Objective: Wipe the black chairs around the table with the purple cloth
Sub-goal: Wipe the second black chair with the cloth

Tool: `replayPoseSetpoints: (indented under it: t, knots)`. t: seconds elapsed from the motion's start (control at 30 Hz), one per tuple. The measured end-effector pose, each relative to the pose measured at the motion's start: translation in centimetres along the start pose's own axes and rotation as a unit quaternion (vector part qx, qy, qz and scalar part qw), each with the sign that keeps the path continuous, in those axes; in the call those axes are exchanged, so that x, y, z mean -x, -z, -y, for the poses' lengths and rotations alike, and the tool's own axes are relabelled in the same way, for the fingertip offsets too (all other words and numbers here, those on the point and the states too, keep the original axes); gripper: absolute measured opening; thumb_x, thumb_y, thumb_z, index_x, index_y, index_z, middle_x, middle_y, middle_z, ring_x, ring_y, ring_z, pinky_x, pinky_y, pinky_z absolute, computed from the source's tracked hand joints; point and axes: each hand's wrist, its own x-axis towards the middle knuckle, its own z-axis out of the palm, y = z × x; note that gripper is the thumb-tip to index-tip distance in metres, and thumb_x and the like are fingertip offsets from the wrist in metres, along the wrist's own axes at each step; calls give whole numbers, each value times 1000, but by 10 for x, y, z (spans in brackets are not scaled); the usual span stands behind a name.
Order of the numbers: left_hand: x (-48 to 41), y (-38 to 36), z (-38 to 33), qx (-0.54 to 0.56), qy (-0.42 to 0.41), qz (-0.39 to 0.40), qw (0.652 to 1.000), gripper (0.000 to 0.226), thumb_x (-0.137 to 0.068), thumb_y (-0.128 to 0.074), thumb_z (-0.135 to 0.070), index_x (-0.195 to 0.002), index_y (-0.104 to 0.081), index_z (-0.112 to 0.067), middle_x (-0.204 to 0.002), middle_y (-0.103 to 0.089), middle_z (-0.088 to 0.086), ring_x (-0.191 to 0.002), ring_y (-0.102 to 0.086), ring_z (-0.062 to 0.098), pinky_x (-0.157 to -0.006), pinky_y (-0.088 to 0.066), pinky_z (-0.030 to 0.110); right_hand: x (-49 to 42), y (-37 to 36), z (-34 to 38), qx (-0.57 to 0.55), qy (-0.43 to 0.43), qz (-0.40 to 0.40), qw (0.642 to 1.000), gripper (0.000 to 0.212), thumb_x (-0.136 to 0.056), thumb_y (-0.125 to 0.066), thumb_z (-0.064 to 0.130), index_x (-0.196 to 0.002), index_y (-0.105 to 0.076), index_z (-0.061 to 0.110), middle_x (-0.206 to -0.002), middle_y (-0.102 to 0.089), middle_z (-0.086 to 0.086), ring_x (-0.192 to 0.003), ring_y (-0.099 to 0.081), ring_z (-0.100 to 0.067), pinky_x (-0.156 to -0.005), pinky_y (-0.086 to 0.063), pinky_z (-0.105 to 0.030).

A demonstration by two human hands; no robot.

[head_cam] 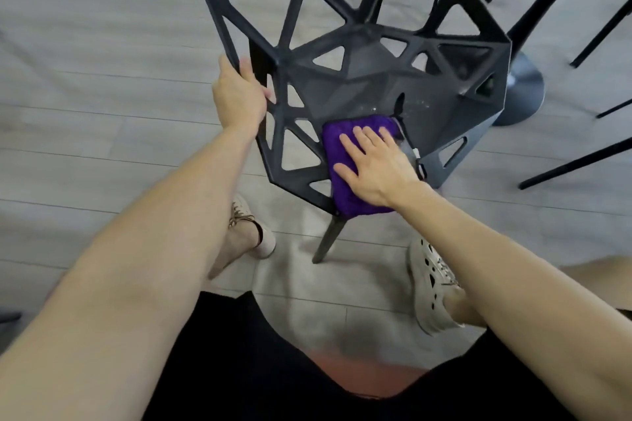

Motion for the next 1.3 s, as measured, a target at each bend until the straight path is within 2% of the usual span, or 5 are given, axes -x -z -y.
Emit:
replayPoseSetpoints:
  t: [0.37, 0.7, 1.03, 1.13, 1.3]
  knots:
    - [0, 4, 6, -16, -45, -8, 999, 36, -114, -28, -46, -138, -44, -25, -69, -75, -6, -70, -70, 12, -77, -59, 38, -10, -8, -7, -51, 6, 23, 998, 71, -106, -9, 71, -171, -9, 40, -180, -5, -13, -167, -3, -31, -133, -5, -55]
    - [0, 5, 13, -1, -32, -16, 999, 28, -113, -31, -45, -135, -42, -32, -69, -76, -8, -68, -73, 17, -73, -64, 45, -219, -7, -33, -81, -31, 24, 996, 74, -106, -5, 65, -171, 7, 33, -180, 8, -10, -166, 12, -28, -132, 8, -55]
    - [11, 9, 1, -83, -54, -29, 995, 42, -114, -33, -36, -149, -38, -14, -105, -78, 2, -97, -71, 32, -84, -54, 45, -70, -8, 15, -118, 32, 64, 990, 72, -108, -7, 62, -173, -6, 31, -180, 2, -10, -166, 6, -29, -133, 5, -55]
    - [13, 9, -5, -275, -163, -83, 944, 62, -105, -46, -29, -161, -28, -9, -155, -45, 18, -144, -44, 41, -119, -36, 56, -38, -9, 18, -112, 20, 59, 992, 72, -107, -4, 63, -172, -7, 33, -180, -1, -7, -167, 4, -27, -133, 3, -53]
    - [21, -2, -12, -469, -407, 90, 779, 57, -105, -47, -28, -155, -45, -2, -162, -41, 24, -158, -27, 40, -130, -18, 57, -18, -7, 16, -117, -16, 20, 993, 71, -107, -10, 65, -171, -18, 36, -180, -12, -4, -167, -5, -25, -134, -1, -51]
